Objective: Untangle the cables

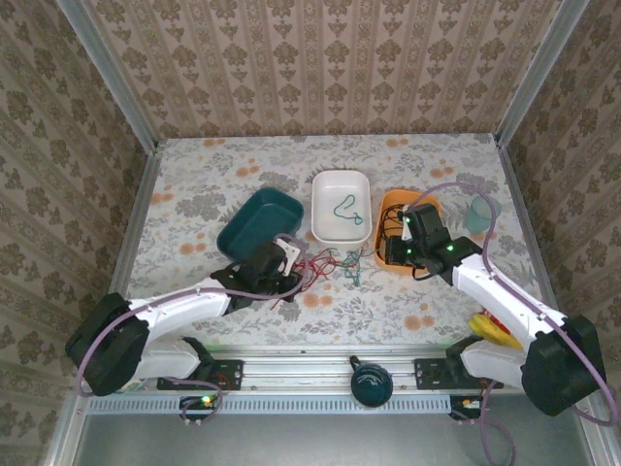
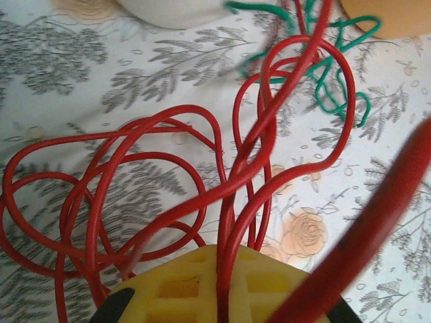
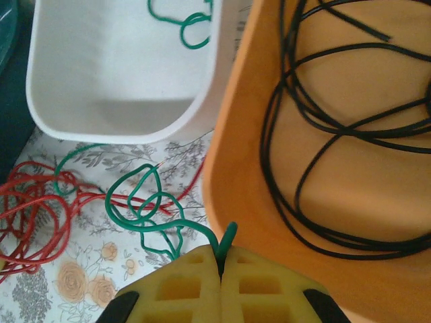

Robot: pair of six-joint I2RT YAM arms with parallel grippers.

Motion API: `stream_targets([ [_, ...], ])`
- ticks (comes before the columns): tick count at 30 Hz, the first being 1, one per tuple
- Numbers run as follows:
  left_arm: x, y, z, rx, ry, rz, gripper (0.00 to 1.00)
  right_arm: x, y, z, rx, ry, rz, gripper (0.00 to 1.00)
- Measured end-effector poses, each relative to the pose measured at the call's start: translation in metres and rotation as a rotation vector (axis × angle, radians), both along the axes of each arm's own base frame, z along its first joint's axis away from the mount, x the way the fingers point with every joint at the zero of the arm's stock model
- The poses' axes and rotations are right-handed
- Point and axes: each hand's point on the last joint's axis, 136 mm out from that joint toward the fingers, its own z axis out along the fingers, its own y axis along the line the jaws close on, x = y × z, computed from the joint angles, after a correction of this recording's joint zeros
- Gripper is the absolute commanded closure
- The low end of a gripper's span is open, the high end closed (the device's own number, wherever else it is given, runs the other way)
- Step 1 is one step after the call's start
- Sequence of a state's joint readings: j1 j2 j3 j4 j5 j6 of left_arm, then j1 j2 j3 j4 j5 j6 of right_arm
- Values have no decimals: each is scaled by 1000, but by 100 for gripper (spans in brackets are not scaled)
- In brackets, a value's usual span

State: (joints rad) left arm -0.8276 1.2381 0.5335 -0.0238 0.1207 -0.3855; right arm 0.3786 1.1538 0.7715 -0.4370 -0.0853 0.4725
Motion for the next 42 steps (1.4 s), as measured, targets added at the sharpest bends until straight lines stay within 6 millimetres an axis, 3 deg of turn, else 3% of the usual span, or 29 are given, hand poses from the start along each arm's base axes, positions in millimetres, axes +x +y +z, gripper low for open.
stream_targets([
  [10,18,20,14,-18,-33,85,99,1,-8,4,9,-14,-27,100],
  [12,19,23,13,-9,-36,95,66,1,-7,5,12,-16,-26,100],
  [14,19,26,11,5,-34,101,40,0,-6,5,19,-13,-20,100],
  [16,18,28,9,18,-30,100,28,0,-4,5,29,-10,-11,100],
  [19,12,22,11,43,-39,58,20,-1,-1,6,43,-8,-4,100],
  [23,5,-4,27,65,-81,-42,20,-1,1,7,53,-11,3,100],
  [30,5,-79,52,124,-193,-243,37,-1,2,7,60,-7,4,99],
  [33,11,-105,41,160,-205,-306,50,-2,3,7,71,-2,1,99],
  [36,20,-120,17,210,-199,-344,60,-2,5,8,87,6,1,99],
  [42,28,-131,-18,265,-185,-380,70,-4,7,8,111,16,6,99],
])
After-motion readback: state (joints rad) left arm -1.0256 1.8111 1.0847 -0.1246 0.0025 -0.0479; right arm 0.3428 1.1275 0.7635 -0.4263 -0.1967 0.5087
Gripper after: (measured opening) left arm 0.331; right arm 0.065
